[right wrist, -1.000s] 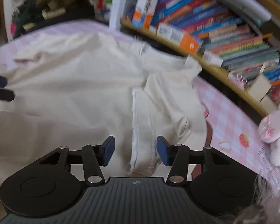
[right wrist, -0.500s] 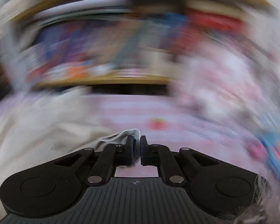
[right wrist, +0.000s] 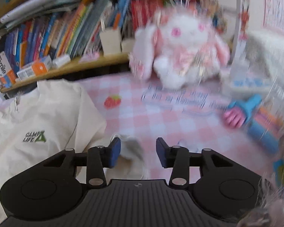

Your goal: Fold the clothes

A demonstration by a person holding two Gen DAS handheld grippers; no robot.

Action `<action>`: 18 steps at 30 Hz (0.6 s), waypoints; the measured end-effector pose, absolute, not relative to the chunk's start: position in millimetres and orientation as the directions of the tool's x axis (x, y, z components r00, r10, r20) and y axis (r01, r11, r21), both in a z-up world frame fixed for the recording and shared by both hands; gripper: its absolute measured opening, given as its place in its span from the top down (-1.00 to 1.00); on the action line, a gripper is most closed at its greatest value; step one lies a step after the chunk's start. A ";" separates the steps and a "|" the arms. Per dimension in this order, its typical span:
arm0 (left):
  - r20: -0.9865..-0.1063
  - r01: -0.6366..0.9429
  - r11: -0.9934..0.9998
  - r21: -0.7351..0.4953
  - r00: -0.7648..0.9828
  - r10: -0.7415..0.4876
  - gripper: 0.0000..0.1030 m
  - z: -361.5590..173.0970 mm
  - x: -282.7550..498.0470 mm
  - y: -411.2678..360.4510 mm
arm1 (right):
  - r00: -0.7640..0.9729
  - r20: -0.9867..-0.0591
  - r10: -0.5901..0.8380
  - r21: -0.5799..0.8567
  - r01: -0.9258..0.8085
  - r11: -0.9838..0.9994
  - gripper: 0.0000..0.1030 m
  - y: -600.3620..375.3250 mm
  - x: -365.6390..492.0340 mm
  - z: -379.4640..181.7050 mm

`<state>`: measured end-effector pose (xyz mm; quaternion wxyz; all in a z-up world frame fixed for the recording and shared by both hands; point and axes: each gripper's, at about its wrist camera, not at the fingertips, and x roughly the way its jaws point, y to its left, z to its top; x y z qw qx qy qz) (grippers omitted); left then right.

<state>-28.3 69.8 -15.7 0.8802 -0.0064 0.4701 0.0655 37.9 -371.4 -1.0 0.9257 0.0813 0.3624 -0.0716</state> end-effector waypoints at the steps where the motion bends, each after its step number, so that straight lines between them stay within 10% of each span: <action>1: -0.827 -0.125 0.991 0.052 0.550 0.112 -0.19 -15.7 -29.7 69.1 | 0.737 -0.670 -0.085 0.076 0.183 0.980 0.20 -371.9 35.7 2.5; 8: -0.825 -0.156 0.986 0.060 0.548 0.137 -0.20 -15.2 -33.4 64.2 | 0.703 -0.696 0.144 0.118 -0.086 0.989 -0.05 -363.9 25.7 11.4; 13: -0.822 -0.175 0.982 0.066 0.549 0.153 -0.21 -15.5 -36.0 60.7 | 0.644 -0.751 0.145 -0.115 -0.344 0.932 -0.03 -321.8 28.1 -12.8; 15: -0.822 -0.179 0.981 0.071 0.547 0.159 -0.21 -15.0 -37.2 58.6 | 0.621 -0.772 0.138 -0.199 -0.442 0.875 0.23 -305.0 29.1 -22.5; 16: -0.822 -0.179 0.981 0.075 0.546 0.163 -0.21 -14.7 -38.1 57.4 | 0.613 -0.779 0.127 -0.242 -0.482 0.842 0.84 -298.0 30.0 -26.8; 18: -0.821 -0.182 0.980 0.083 0.544 0.170 -0.21 -14.3 -40.5 55.1 | 0.655 -0.749 0.095 -0.282 -0.447 0.849 0.88 -306.8 38.0 -18.7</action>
